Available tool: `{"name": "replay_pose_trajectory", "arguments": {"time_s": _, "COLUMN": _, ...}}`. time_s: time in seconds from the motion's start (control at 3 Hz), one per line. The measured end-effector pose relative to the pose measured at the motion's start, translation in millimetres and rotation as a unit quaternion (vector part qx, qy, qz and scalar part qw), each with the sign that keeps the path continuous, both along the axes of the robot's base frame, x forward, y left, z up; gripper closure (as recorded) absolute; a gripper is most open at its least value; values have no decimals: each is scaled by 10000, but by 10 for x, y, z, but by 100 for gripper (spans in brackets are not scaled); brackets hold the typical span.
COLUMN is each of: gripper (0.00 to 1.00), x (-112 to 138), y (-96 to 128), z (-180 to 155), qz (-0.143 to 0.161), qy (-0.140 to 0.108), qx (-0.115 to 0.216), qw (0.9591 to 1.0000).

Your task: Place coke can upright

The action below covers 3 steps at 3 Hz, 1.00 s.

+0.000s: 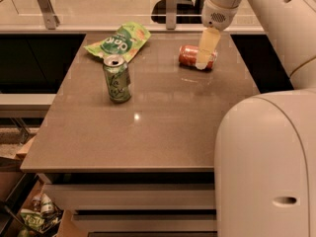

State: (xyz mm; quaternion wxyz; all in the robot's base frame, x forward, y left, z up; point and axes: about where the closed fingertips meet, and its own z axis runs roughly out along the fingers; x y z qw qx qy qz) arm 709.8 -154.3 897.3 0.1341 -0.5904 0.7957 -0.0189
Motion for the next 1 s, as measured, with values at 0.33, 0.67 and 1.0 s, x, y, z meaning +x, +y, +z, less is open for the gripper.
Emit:
{"name": "replay_pose_trajectory", "arguments": {"time_s": 0.33, "gripper": 0, "x": 63, "y": 43, "z": -98, "qz": 20, "qy": 74, "qx": -25, "qw": 10000}}
{"name": "replay_pose_trajectory", "arguments": {"time_s": 0.67, "gripper": 0, "x": 145, "y": 84, "z": -201, "qz": 28, "qy": 131, "qx": -129, "qw": 9998}}
{"name": "replay_pose_trajectory", "arguments": {"time_s": 1.0, "gripper": 0, "x": 222, "y": 115, "z": -320, "qz": 40, "qy": 199, "qx": -196, "qw": 9996}}
